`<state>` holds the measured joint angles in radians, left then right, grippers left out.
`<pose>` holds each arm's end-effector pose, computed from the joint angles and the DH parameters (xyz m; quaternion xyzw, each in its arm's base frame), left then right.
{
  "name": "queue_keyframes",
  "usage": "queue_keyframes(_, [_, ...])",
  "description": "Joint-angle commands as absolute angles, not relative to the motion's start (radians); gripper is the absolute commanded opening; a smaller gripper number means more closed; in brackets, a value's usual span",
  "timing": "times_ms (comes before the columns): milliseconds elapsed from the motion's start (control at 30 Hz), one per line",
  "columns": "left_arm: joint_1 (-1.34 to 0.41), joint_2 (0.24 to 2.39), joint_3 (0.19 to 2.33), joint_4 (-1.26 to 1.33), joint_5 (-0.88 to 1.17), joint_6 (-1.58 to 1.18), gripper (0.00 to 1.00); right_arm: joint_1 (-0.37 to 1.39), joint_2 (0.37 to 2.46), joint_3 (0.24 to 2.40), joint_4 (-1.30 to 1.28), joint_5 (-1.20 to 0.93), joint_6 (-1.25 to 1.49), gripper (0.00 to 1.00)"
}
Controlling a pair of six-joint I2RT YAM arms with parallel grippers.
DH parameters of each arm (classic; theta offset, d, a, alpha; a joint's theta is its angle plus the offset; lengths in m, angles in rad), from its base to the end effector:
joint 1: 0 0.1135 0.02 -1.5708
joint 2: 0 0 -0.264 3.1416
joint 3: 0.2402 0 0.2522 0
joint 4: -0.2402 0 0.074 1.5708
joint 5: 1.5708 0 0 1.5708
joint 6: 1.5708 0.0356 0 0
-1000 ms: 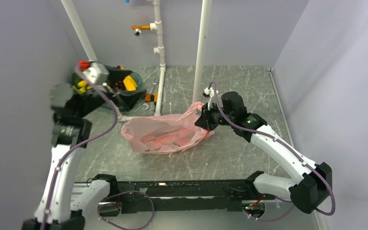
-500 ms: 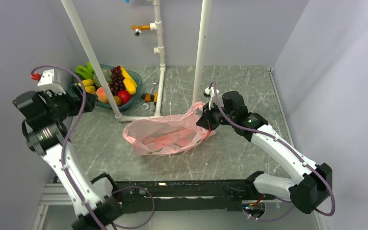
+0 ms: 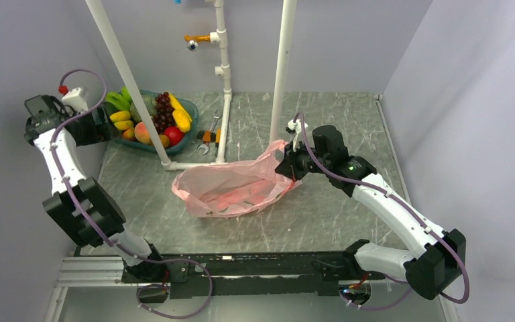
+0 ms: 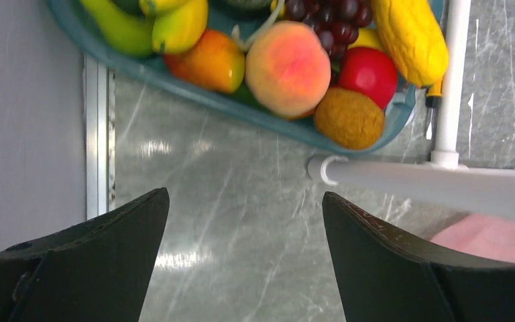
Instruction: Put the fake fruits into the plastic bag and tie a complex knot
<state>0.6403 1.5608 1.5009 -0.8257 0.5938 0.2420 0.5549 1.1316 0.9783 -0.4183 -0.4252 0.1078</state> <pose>0.2773 0.1818 0.3426 -0.0818 0.9023 -0.1120 0.4081 0.2035 0.1434 0.3168 -0.2888 0.8143 0.3275 0.3826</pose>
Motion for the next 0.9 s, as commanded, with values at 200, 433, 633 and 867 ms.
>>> queue_keyframes(200, [0.443, 1.793, 1.744, -0.788, 0.445, 0.095, 0.96, 0.551, 1.137, 1.02, -0.373, -0.427, 0.103, 0.0])
queue_keyframes(433, [0.371, 1.868, 1.74, -0.744, 0.32, -0.031, 0.93, 0.55, 1.153, 1.032, -0.376, -0.428, 0.095, 0.0])
queue_keyframes(633, [0.337, 1.947, 1.769, -0.719, 0.272, -0.065, 0.95, 0.55, 1.165, 1.04, -0.384, -0.431, 0.097, 0.0])
queue_keyframes(867, [0.307, 2.019, 1.785, -0.684, 0.293, -0.102, 0.93, 0.549, 1.171, 1.042, -0.388, -0.43, 0.093, 0.0])
